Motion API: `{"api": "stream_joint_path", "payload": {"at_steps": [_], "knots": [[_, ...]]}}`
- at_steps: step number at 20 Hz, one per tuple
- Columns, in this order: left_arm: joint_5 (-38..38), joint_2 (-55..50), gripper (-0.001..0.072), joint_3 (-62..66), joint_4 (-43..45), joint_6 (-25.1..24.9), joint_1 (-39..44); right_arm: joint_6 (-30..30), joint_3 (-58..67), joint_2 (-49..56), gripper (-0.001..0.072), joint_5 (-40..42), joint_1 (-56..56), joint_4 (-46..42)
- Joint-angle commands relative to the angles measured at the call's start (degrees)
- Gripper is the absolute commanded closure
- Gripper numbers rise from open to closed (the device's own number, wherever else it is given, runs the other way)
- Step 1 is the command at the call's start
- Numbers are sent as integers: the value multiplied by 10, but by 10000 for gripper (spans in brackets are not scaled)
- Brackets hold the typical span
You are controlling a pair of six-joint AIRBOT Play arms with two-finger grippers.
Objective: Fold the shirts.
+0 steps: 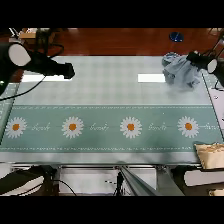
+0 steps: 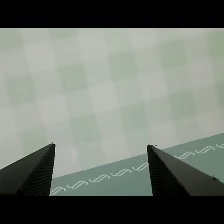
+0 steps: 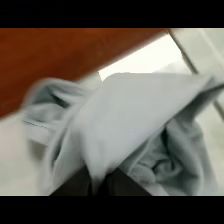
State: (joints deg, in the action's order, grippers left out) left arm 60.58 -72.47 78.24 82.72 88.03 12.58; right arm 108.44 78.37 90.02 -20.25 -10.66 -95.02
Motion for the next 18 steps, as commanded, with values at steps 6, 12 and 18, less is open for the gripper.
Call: {"api": "stream_joint_path", "payload": {"at_steps": [6,12,18], "knots": [[51,148,27,202,-16,0,0,-104,5,-394,682,-62,110,2],[112,286,28,217,-17,14,-1,-101,5,-563,682,-244,115,36],[248,301,28,208,-17,14,-1,-231,4,-509,682,-432,115,308]]}}
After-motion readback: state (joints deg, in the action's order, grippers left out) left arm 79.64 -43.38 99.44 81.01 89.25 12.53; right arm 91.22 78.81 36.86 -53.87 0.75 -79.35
